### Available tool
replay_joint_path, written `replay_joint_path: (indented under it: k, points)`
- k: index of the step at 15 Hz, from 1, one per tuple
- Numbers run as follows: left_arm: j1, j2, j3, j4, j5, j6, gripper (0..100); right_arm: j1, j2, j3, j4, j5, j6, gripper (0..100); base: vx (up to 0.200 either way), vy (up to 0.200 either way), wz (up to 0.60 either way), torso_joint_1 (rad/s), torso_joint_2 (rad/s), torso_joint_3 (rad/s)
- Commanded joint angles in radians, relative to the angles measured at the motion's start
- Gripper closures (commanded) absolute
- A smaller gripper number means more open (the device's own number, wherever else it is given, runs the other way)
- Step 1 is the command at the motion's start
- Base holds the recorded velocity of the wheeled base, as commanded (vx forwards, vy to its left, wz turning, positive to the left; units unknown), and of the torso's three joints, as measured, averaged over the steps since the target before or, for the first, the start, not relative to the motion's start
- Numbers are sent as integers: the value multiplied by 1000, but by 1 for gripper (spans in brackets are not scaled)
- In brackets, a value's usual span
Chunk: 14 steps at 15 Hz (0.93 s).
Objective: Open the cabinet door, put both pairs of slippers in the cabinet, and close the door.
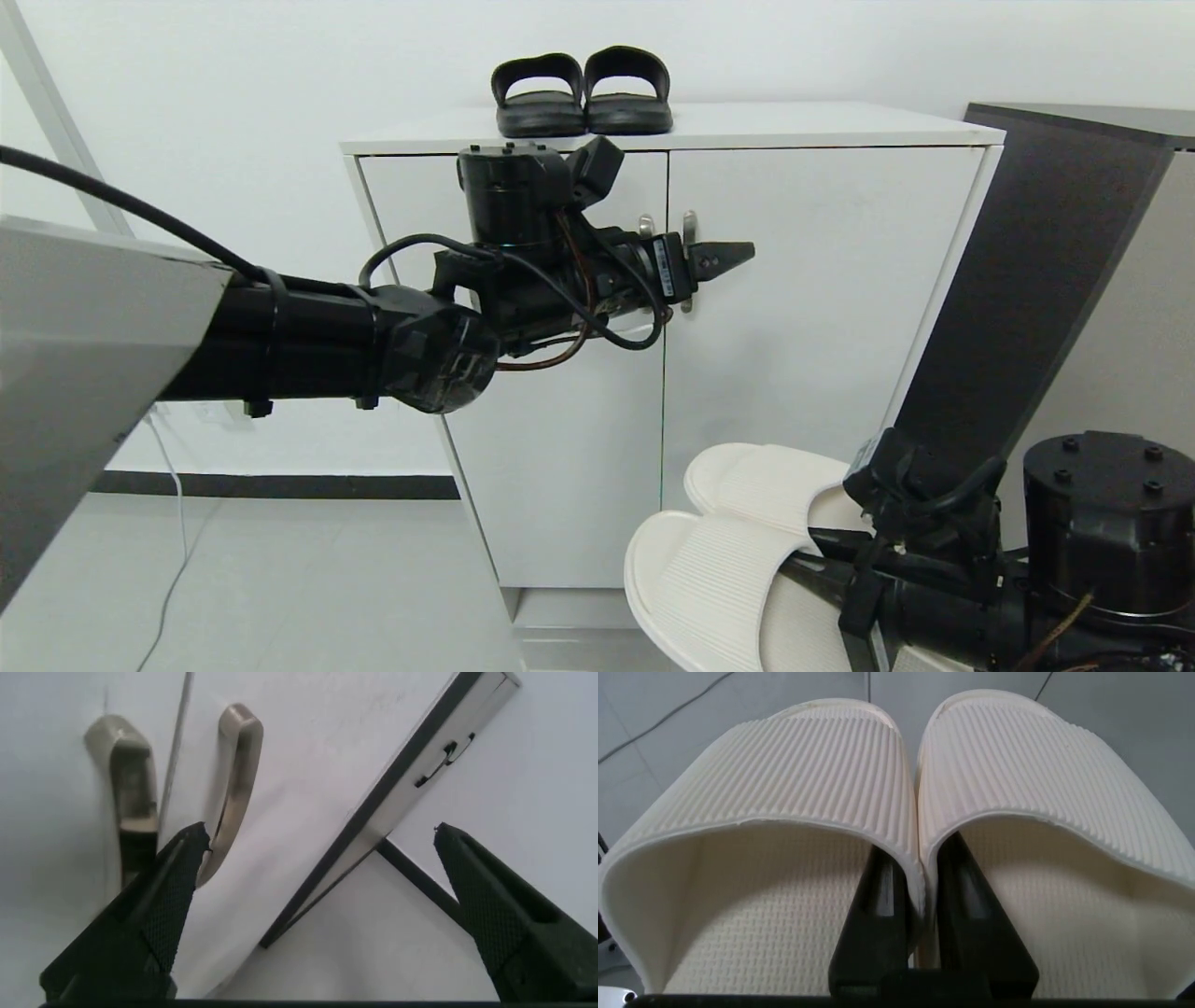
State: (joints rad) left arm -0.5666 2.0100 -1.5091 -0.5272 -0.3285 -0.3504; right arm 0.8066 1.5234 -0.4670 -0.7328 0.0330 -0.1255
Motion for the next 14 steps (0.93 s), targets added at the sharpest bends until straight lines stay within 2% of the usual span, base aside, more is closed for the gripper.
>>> replay_joint_path:
  k: [1, 6, 7, 11, 14]
  points:
    - [14, 36, -34, 0, 5, -2, 0, 0, -2, -1, 0, 1, 0, 100, 0, 0, 0, 0, 0, 0]
    - [13, 67, -91, 35, 3, -5, 0, 0, -2, 1, 0, 1, 0, 100, 0, 0, 0, 0, 0, 0]
    - [10, 70, -94, 36, 2, -5, 100, 0, -3, 1, 0, 1, 0, 100, 0, 0, 0, 0, 0, 0]
    - [10, 50, -82, 33, 5, -15, 100, 0, 0, 1, 0, 1, 0, 100, 0, 0, 0, 0, 0, 0]
    - [-4, 6, -25, 30, 5, -25, 100, 2, 0, 1, 0, 2, 0, 100, 0, 0, 0, 0, 0, 0]
